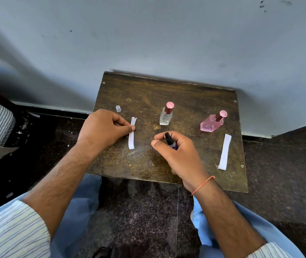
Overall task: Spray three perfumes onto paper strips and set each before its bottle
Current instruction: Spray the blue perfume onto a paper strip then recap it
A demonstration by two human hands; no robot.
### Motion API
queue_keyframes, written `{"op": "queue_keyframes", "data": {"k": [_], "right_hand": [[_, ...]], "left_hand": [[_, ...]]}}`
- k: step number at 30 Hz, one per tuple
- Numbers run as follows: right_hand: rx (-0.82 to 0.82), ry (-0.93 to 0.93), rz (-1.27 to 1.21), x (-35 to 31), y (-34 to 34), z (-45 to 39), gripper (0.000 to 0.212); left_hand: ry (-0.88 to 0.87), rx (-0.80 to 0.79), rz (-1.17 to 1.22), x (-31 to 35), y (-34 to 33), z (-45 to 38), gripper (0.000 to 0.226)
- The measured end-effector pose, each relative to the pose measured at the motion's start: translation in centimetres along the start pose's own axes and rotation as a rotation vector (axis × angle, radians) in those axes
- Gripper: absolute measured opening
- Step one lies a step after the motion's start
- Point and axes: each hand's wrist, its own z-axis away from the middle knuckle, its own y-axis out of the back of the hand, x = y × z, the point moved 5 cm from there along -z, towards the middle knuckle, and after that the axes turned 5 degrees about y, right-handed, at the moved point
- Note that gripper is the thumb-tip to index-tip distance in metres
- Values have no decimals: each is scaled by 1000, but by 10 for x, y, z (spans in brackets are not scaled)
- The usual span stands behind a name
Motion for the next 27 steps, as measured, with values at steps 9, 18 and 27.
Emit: {"op": "queue_keyframes", "data": {"k": [9, 18, 27], "right_hand": [[-5, 13, -8, -2, -1, 0, 9], [-96, -6, 26, -3, -7, 3, 18], [-222, -2, 37, -5, -11, 7, 27]], "left_hand": [[-7, -26, 20, -3, 4, -2, 31], [-119, 178, 49, -7, 32, -12, 42], [-171, 223, -15, -5, 24, -22, 27]]}}
